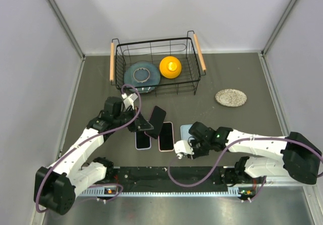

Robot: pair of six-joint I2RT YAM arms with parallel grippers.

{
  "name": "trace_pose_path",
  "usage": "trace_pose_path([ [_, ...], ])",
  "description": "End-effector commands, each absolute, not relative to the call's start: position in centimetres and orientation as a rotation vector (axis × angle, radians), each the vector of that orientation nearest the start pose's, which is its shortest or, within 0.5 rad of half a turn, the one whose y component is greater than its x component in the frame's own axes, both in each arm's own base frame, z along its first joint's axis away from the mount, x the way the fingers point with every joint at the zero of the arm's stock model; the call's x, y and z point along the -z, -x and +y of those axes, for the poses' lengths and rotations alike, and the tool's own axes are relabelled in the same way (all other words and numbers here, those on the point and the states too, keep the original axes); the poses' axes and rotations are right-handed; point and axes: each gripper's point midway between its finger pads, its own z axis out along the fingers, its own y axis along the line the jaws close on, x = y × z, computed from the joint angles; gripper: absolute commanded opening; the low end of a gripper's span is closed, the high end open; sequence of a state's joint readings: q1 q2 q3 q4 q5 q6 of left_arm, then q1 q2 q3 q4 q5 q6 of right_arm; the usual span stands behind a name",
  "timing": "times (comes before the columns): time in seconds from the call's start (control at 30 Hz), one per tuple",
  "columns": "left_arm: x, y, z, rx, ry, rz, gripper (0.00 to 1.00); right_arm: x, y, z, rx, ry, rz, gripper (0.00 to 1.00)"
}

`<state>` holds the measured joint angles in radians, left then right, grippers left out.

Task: Put the phone into the phone case

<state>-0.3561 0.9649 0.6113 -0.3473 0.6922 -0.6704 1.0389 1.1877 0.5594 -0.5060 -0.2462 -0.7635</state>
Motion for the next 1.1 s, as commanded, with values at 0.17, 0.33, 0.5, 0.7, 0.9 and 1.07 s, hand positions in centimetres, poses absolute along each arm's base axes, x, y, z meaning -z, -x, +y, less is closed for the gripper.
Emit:
trace_pose_path([
  [0.17, -18.2, -19.2, -22.0, 1.411, -0.054, 2.266, 0.00, -11.9, -12.5, 28.7, -0.697, 1.539, 1.789, 0.37],
  [0.33, -18.8, -19.1, -22.1, 1.457, -0.012, 2.218, 0.00, -16.9, -12.7, 32.7, -1.005, 1.154, 1.839, 0.43],
  [0.5, -19.7, -19.0, -22.1, 1.487, 0.029, 2.165, 0.00, -20.0, -13.6, 34.0, -1.357, 0.715, 1.898, 0.58],
  [0.7, -22.0, -18.8, -22.4, 1.577, 0.044, 2.042, 0.00, -21.6, -15.9, 33.8, -1.653, 0.271, 1.861, 0.63],
  [0.9, -22.6, -18.2, -22.5, 1.640, 0.029, 1.976, 0.00, -23.0, -16.9, 34.8, -1.727, 0.218, 1.803, 0.66],
  [1.07, -22.0, -17.7, -22.5, 1.669, 0.033, 1.975, 0.00, -23.7, -17.1, 35.2, -1.810, 0.165, 1.758, 0.63],
])
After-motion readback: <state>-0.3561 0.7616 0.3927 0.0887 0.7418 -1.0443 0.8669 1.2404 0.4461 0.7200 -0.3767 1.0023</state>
